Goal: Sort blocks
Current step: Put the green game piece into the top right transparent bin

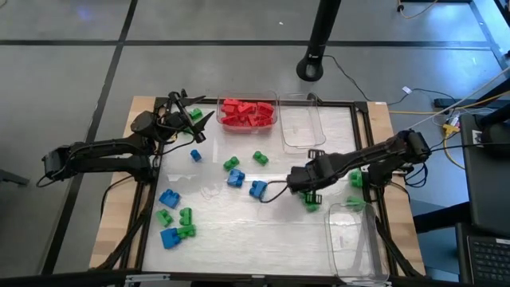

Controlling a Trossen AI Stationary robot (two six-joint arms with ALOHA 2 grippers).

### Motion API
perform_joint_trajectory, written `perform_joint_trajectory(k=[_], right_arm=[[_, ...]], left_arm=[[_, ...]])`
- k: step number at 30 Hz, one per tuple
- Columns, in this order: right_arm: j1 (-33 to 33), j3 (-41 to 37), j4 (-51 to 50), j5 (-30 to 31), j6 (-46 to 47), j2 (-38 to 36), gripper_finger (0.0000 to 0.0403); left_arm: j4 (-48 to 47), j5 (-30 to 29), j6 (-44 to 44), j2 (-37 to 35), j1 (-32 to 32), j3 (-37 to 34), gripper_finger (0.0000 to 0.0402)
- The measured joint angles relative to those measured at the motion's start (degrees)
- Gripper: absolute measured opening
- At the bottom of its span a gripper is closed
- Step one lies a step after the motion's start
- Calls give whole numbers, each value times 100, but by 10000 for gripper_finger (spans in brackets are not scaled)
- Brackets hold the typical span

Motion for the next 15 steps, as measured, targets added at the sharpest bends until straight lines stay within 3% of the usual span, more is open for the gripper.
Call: perform_joint_trajectory(k=[5, 15], right_arm=[[-420, 516, 7, 781, -827, -4, 29], [-2138, 486, 544, 833, -2605, -7, 32]], left_arm=[[-1, 1, 0, -1, -1, 0, 253], [1, 1, 0, 1, 0, 0, 253]])
